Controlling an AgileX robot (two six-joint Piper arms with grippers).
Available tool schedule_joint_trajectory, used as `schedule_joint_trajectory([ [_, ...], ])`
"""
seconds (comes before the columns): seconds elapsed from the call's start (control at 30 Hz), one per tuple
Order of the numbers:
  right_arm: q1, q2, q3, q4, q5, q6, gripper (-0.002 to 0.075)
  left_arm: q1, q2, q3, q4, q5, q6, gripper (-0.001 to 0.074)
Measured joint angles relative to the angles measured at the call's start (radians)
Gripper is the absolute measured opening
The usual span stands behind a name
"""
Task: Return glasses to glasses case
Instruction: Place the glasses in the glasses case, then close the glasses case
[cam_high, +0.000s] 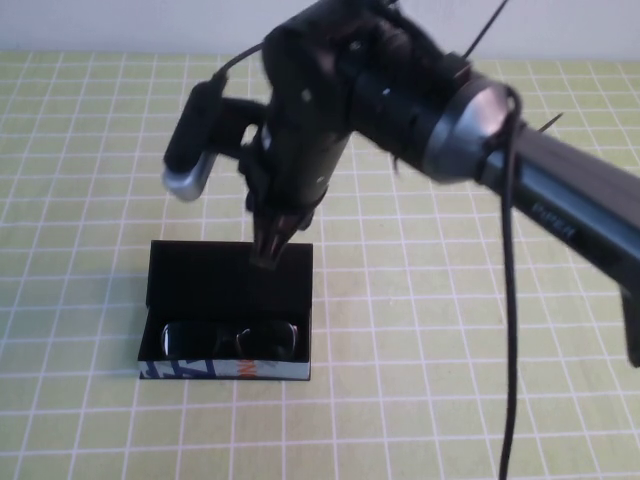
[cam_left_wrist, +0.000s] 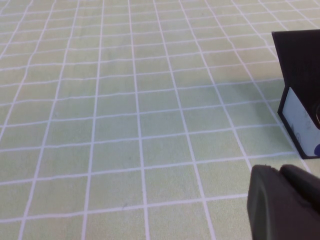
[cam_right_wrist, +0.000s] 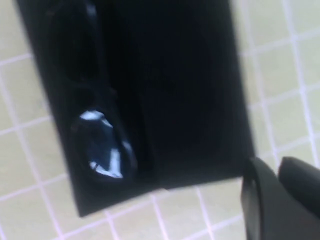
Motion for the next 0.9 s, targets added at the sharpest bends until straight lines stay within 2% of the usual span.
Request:
schedule_joint_trajectory([
  [0.07, -0.034, -0.009, 0.000, 0.016, 0.002, 0.000, 0.0020, 0.000, 0.000, 0.000, 0.000, 0.000, 0.000, -0.0002],
  [0.2, -0.116, -0.024, 0.000, 0.088, 0.004, 0.002, -0.0006, 0.000, 0.000, 0.000, 0.000, 0.000, 0.000, -0.0002],
  [0.47, -0.278, -0.034, 0.000, 0.435, 0.009, 0.006, -0.0011, 0.000, 0.000, 0.000, 0.000, 0.000, 0.000, -0.0002],
  [0.67, -0.295, -0.034, 0.000, 0.492, 0.009, 0.006, -0.0011, 0.000, 0.000, 0.000, -0.009, -0.085, -0.023, -0.0002],
  [0.9, -0.295, -0.036, 0.000, 0.512, 0.009, 0.023, -0.0011, 0.000, 0.000, 0.000, -0.242, -0.210, -0.228, -0.0002],
])
